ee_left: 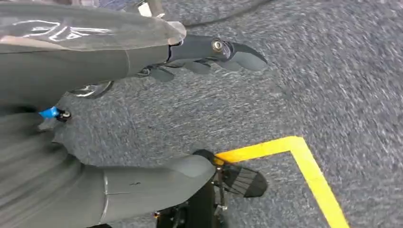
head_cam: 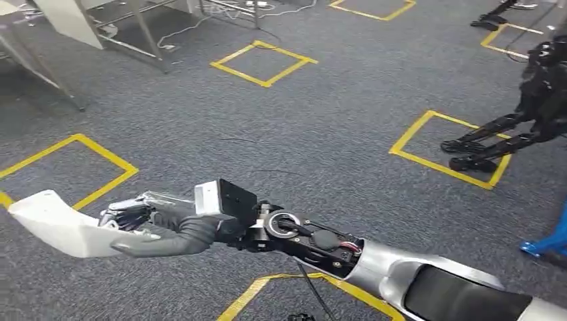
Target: Take the parts from the cabinet and place them on the table.
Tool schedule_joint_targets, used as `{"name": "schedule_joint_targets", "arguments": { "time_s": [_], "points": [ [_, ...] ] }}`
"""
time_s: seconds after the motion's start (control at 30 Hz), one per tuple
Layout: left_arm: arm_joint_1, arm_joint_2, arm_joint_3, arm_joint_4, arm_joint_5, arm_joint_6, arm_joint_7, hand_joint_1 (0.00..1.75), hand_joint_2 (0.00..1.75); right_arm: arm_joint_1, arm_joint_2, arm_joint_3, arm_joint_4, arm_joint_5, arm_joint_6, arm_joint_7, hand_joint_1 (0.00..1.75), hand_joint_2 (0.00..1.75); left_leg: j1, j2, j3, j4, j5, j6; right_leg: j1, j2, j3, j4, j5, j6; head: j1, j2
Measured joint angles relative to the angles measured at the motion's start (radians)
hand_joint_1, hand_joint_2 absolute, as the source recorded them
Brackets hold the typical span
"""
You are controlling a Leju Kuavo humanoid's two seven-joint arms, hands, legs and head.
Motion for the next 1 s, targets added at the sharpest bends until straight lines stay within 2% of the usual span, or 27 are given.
{"name": "schedule_joint_targets", "arguments": {
  "time_s": [0.03,0.07,0.1,0.13,0.17,0.2,0.23,0.27,0.3,0.33,0.4,0.43,0.47,0.5,0.53,0.57,0.6,0.63,0.67,0.7,0.73,0.77,0.8,0.9,1.0],
  "points": [
    [0.000,0.000,0.001,0.000,-0.001,0.002,0.003,0.00,1.75,0.000,0.000,0.000,0.001,0.000,0.000,0.000,1.75,1.75,-0.001,-0.013,0.002,0.000,0.000,0.000,0.000,0.005,0.036,-0.080,0.048,-0.006,0.002,0.000],
    [-0.001,0.000,0.001,0.000,-0.001,0.003,0.005,0.00,1.75,-0.002,0.000,0.000,0.001,0.000,0.000,0.000,1.75,1.75,-0.001,-0.026,0.004,0.000,0.000,-0.001,0.001,0.023,0.081,-0.183,0.101,-0.015,0.004,0.000],
    [0.000,-0.003,0.002,0.000,-0.002,0.005,0.006,0.00,1.75,-0.003,0.000,0.000,0.002,-0.001,0.000,0.000,1.75,1.75,0.003,-0.035,0.002,0.000,-0.001,-0.002,0.001,0.074,0.112,-0.262,0.136,-0.024,0.005,0.000],
    [-0.005,-0.002,0.002,0.000,-0.004,0.008,0.009,0.00,1.75,-0.003,0.000,0.000,0.003,-0.003,0.000,-0.002,1.75,1.75,-0.005,-0.046,-0.007,0.007,0.000,-0.008,-0.005,0.105,0.120,-0.293,0.133,-0.028,-0.006,0.000],
    [-0.005,-0.001,0.002,0.000,-0.004,0.011,0.011,0.00,1.75,-0.002,0.000,0.000,0.003,-0.003,0.001,-0.002,1.75,1.75,0.002,-0.056,-0.014,0.006,0.003,-0.013,-0.001,0.094,0.121,-0.298,0.131,-0.023,-0.005,0.000],
    [-0.002,-0.001,0.002,0.000,-0.004,0.013,0.011,0.00,1.75,-0.001,0.000,0.000,0.004,-0.003,0.002,-0.001,1.75,1.75,0.009,-0.068,-0.017,0.002,0.005,-0.022,0.006,0.086,0.121,-0.298,0.131,-0.024,-0.003,0.000],
    [0.001,0.000,0.002,0.000,-0.004,0.015,0.013,0.00,1.75,-0.002,0.000,0.000,0.005,-0.003,0.003,-0.001,1.75,1.75,0.012,-0.080,-0.017,-0.003,0.009,-0.031,0.006,0.076,0.122,-0.299,0.131,-0.027,-0.001,0.000],
    [0.003,0.003,0.002,0.000,-0.002,0.018,0.016,0.00,1.75,-0.004,0.003,0.000,0.005,-0.003,0.006,-0.002,1.75,1.75,0.009,-0.078,-0.018,-0.002,0.007,-0.035,-0.004,0.060,0.130,-0.315,0.138,-0.033,0.000,0.000],
    [0.004,-0.001,0.002,0.000,0.000,0.020,0.018,0.00,1.75,-0.003,0.005,0.000,0.005,-0.003,0.010,-0.001,1.75,1.75,0.006,-0.011,-0.026,0.019,-0.010,-0.038,-0.003,0.047,0.137,-0.322,0.141,-0.036,-0.006,0.000],
    [-0.001,0.000,0.002,0.000,0.000,0.021,0.019,0.00,1.75,-0.005,0.006,0.000,0.005,-0.004,0.011,-0.002,1.75,1.75,0.005,0.026,-0.054,0.077,-0.046,-0.042,-0.003,0.034,0.137,-0.323,0.142,-0.039,-0.021,0.000],
    [-0.006,0.001,0.002,0.000,0.002,0.022,0.020,0.00,1.75,-0.003,0.006,0.001,0.007,-0.005,0.012,-0.001,1.75,1.75,0.006,0.044,-0.138,0.250,-0.123,-0.051,-0.001,0.007,0.136,-0.322,0.140,-0.041,-0.028,0.000],
    [-0.005,0.001,0.002,0.000,0.003,0.022,0.021,0.00,1.75,-0.001,0.006,0.001,0.011,-0.005,0.012,-0.001,1.75,1.75,0.007,0.046,-0.174,0.321,-0.143,-0.055,-0.001,-0.009,0.135,-0.322,0.139,-0.042,-0.029,0.000],
    [-0.005,0.000,0.002,0.000,0.003,0.024,0.023,0.00,1.75,-0.001,0.006,0.002,0.013,-0.005,0.012,-0.001,1.75,1.75,0.008,0.047,-0.181,0.334,-0.137,-0.058,-0.001,-0.019,0.135,-0.322,0.139,-0.042,-0.031,0.000],
    [-0.004,0.000,0.002,0.000,0.002,0.030,0.026,0.00,1.75,-0.001,0.006,0.002,0.015,-0.004,0.012,-0.001,1.75,1.75,0.009,0.048,-0.161,0.295,-0.108,-0.059,-0.001,-0.024,0.136,-0.321,0.138,-0.040,-0.031,0.000],
    [-0.002,0.002,0.002,0.000,0.002,0.035,0.027,0.00,1.75,-0.001,0.006,0.002,0.016,-0.004,0.013,-0.002,1.75,1.75,0.009,0.051,-0.118,0.217,-0.067,-0.058,-0.001,-0.030,0.137,-0.321,0.137,-0.039,-0.031,0.000],
    [-0.002,0.003,0.002,0.000,0.002,0.039,0.029,0.00,1.75,-0.002,0.006,0.002,0.016,-0.005,0.014,-0.002,1.75,1.75,0.009,0.054,-0.063,0.115,-0.025,-0.056,-0.001,-0.035,0.138,-0.319,0.135,-0.037,-0.032,0.000],
    [-0.003,0.004,0.002,0.000,0.002,0.042,0.029,0.00,1.75,-0.002,0.008,0.002,0.016,-0.005,0.016,-0.002,1.75,1.75,0.009,0.066,-0.005,0.014,0.007,-0.053,0.000,-0.039,0.139,-0.317,0.133,-0.032,-0.034,0.000],
    [-0.005,0.005,0.002,0.000,0.001,0.045,0.029,0.00,1.75,-0.002,0.008,0.001,0.016,-0.006,0.016,-0.002,1.75,1.75,-0.001,0.069,0.005,-0.009,-0.001,-0.043,0.010,-0.041,0.134,-0.313,0.130,-0.027,-0.036,0.000],
    [-0.004,0.005,0.002,0.000,0.001,0.046,0.030,0.00,1.75,-0.003,0.009,0.001,0.016,-0.006,0.016,0.000,1.75,1.75,0.000,0.063,0.002,-0.010,0.003,-0.033,0.010,-0.041,0.135,-0.313,0.130,-0.025,-0.029,0.000],
    [-0.004,0.004,0.002,0.000,-0.001,0.049,0.030,0.00,1.75,-0.003,0.010,0.001,0.016,-0.006,0.016,0.000,1.75,1.75,0.006,0.063,0.002,-0.013,0.003,-0.032,0.012,-0.040,0.132,-0.309,0.122,-0.026,-0.026,0.000],
    [-0.003,0.003,0.002,0.000,-0.001,0.051,0.032,0.00,1.75,-0.002,0.010,0.001,0.017,-0.006,0.016,0.000,1.75,1.75,0.004,0.063,0.004,-0.010,0.001,-0.035,0.013,-0.039,0.134,-0.309,0.115,-0.053,-0.024,0.000],
    [-0.002,0.002,0.002,0.000,-0.001,0.054,0.032,0.00,1.75,-0.002,0.010,0.001,0.018,-0.007,0.016,0.001,1.75,1.75,0.002,0.063,0.004,-0.010,0.001,-0.034,0.013,-0.039,0.134,-0.309,0.122,-0.057,-0.021,0.000],
    [-0.002,0.002,0.002,0.000,-0.001,0.055,0.032,0.00,1.75,-0.002,0.010,0.001,0.019,-0.007,0.016,0.001,1.75,1.75,0.001,0.063,0.004,-0.010,0.000,-0.032,0.012,-0.038,0.136,-0.310,0.126,-0.050,-0.020,0.000],
    [-0.002,0.002,0.002,0.000,-0.001,0.056,0.038,0.00,1.75,-0.002,0.010,0.001,0.020,-0.011,0.019,0.002,1.75,1.75,-0.004,0.063,0.003,-0.009,0.000,-0.025,0.008,-0.038,0.138,-0.315,0.130,-0.043,-0.015,0.000],
    [-0.002,0.002,0.002,0.000,0.002,0.063,0.047,0.00,1.75,-0.002,0.010,0.001,0.021,-0.014,0.024,0.002,1.75,1.75,-0.007,0.063,0.003,-0.007,-0.002,-0.020,0.005,-0.038,0.140,-0.318,0.131,-0.028,-0.013,0.000]
  ]
}}
